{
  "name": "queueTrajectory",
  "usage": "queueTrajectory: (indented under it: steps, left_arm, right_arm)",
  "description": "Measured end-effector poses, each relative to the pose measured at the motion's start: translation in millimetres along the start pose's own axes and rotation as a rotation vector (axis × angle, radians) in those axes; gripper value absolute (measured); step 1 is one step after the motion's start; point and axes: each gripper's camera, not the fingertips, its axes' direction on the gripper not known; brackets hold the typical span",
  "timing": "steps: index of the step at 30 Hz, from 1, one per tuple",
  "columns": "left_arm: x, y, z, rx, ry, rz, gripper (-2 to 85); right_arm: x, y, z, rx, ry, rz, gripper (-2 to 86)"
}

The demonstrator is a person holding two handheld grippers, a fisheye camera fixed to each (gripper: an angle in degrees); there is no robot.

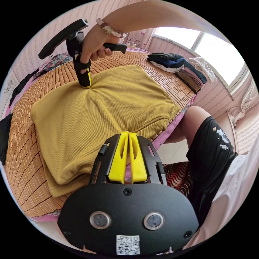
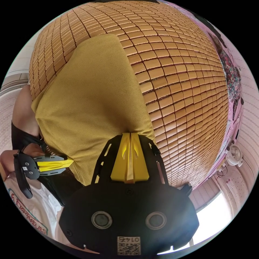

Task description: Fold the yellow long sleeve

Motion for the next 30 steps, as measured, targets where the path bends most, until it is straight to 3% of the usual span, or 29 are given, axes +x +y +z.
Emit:
queueTrajectory:
  steps: [7, 11, 15, 19, 21, 25, 30]
  left_arm:
    - [-22, -21, -7, -0.065, 0.066, -0.060, -0.7]
    - [-49, -54, -23, 0.005, 0.174, -0.067, -0.7]
    - [-69, -91, -12, 0.045, 0.030, -0.096, -0.7]
    - [-77, -111, 38, -0.104, -0.086, -0.037, -0.7]
    - [-78, -106, 39, -0.050, -0.087, -0.046, -0.7]
    - [-67, -107, 28, -0.109, -0.110, -0.018, -0.7]
    - [-50, -81, 9, -0.119, 0.027, 0.024, -0.7]
  right_arm:
    - [13, -15, -2, -0.020, -0.073, 0.006, -0.5]
    - [13, -19, 0, -0.030, -0.080, -0.018, -0.6]
    - [14, -21, 2, -0.043, -0.089, -0.028, -0.6]
    - [10, -18, 7, -0.051, -0.071, -0.034, -0.6]
    - [8, -14, 10, -0.050, -0.059, -0.033, -0.6]
    - [10, -6, 16, -0.054, -0.078, -0.031, -0.6]
    - [5, 20, 28, 0.000, -0.052, 0.016, -0.6]
